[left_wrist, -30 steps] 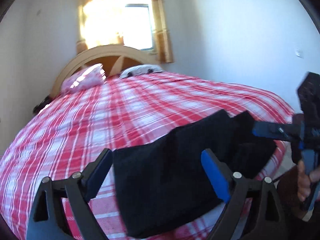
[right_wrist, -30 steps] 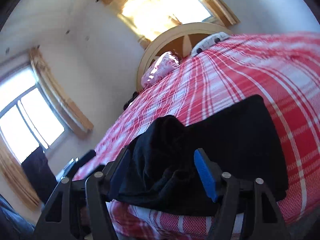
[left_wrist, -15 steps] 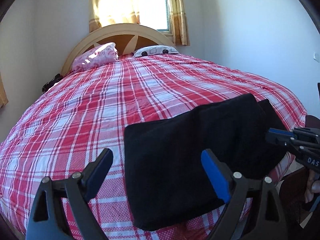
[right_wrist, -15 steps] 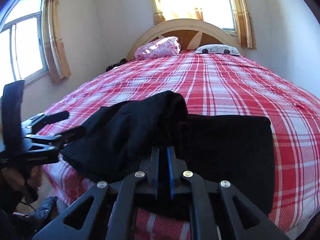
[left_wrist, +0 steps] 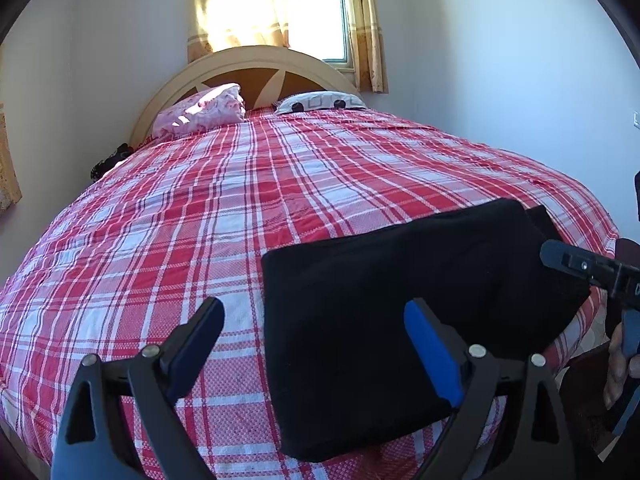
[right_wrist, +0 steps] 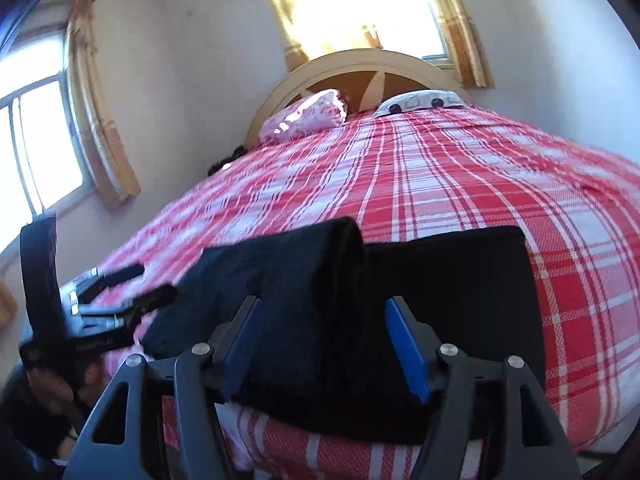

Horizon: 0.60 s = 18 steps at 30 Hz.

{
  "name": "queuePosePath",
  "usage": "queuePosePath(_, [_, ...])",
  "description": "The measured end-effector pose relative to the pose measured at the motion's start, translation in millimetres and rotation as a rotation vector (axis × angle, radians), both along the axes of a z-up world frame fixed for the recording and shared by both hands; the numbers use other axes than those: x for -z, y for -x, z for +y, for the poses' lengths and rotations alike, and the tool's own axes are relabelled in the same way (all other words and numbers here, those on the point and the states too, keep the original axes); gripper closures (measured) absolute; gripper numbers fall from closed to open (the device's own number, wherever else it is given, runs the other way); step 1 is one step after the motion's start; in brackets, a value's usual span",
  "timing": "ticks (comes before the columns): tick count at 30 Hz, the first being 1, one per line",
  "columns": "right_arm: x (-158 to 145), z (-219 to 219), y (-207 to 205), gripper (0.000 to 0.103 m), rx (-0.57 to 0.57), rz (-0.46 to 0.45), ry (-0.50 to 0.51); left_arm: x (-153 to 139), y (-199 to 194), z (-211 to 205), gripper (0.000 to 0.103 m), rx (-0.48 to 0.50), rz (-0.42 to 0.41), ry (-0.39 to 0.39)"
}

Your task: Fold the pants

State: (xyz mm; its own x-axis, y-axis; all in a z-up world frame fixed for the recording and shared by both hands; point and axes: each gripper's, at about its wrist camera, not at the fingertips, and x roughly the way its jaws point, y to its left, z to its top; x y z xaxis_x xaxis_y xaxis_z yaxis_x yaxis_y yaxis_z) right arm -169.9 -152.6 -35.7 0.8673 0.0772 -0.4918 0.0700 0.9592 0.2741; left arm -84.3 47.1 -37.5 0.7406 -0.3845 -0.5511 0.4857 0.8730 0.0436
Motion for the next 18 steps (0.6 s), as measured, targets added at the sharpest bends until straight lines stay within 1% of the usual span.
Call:
queuePosePath(3, [13.0,-19.2,-15.7,0.036,0.027,0.032,-0.13,7.3,-5.3,-0.6,0.009,-0.018,0.031,-0.01])
queuePosePath(5, [28.1,-22.5,-23.6,0.036,0.004,0.053,-0.194,11.8,-7.8,-0.4,0.009,-0.027,0.044,-0.023])
queuePosePath(6, [30.0,-19.0,-23.0,0.036,0.006,0.04,-0.182,13.7,-8.8,-0.3,0.009,-0.033,0.045,-0.032])
queuePosePath(8, [28.9,-7.9,-23.5,0.036,-0.003,0.04,-0.11,16.0,-10.8,0.6,0.009,-0.045,0.05,-0.039])
queuePosePath(9, [28.4,-1.1,-24.0,0.042,-0.008,0.055,-0.068,16.5,-12.0,1.2,0.009,-0.048,0.057,-0.034])
queuePosePath(10, [28.1,5.9,-24.2,0.054,-0.013,0.068,-0.031,16.7,-13.1,1.5,0.009,-0.05,0.066,-0.026])
queuePosePath(11, [28.0,12.4,-24.3,0.06,-0.01,0.083,0.01,17.0,-14.2,2.5,0.009,-0.052,0.076,-0.015])
queuePosePath(12, [27.8,17.7,-24.1,0.069,-0.013,0.091,0.044,17.0,-14.7,3.0,0.009,-0.054,0.082,-0.008])
queuePosePath(13, [26.1,22.6,-22.9,0.081,-0.025,0.088,0.068,16.7,-15.3,3.5,0.009,-0.055,0.088,-0.004])
queuePosePath(16, [16.3,31.8,-18.4,0.082,-0.047,0.062,0.1,13.0,-13.6,4.7,0.009,-0.062,0.075,-0.005])
queuePosePath(18, [2.4,28.2,-12.6,0.083,-0.069,0.012,0.066,6.2,-12.3,7.3,0.009,-0.066,0.054,0.003])
